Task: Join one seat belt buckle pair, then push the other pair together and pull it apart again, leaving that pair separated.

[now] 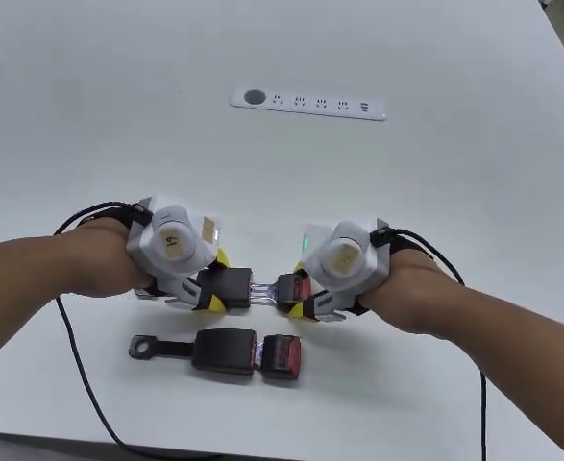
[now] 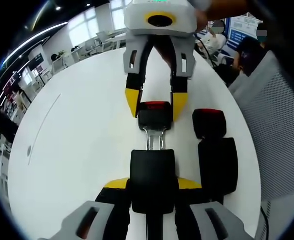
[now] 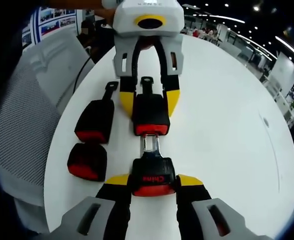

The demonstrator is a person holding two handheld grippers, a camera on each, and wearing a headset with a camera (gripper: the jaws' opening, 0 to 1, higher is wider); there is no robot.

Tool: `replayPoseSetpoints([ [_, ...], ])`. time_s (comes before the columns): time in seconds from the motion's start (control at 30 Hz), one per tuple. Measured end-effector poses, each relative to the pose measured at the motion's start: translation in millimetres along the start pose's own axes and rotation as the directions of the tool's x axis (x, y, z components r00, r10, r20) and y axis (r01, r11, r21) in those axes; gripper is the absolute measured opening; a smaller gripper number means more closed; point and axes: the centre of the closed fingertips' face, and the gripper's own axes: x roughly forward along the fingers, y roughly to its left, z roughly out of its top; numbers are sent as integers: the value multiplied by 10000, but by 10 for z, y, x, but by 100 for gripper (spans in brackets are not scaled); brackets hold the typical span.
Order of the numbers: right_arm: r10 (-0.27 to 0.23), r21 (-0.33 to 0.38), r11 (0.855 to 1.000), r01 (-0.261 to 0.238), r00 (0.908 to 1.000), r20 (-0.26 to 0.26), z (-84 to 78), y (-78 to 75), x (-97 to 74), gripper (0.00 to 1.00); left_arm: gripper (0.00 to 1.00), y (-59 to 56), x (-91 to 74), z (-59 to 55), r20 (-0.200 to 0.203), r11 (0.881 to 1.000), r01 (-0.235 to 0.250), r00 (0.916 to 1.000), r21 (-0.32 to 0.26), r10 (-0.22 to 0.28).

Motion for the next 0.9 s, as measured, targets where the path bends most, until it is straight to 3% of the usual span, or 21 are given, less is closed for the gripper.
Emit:
replayPoseSetpoints([
  [0.2, -138, 348, 9993, 138, 9999, 7, -184, -18, -150, 31, 34, -10, -2, 11, -171, 9999, 145, 9998, 31, -144],
  [0.63, -194, 746, 9969, 231, 9985, -502, -694, -20, -466, 32, 35, -36, -31, 29, 67, 10000, -31, 10000, 41, 31],
  [0.77, 8, 1050, 9945, 60, 9979, -650, -842, -58, -522, 33, 35, -17, -20, 22, 102, 10000, -48, 9999, -14, 48],
  [0.9, 163, 1172, 9931, -92, 9981, -592, -857, -40, -515, 33, 36, -5, -21, 40, 80, 9996, 60, 10000, -263, -58],
])
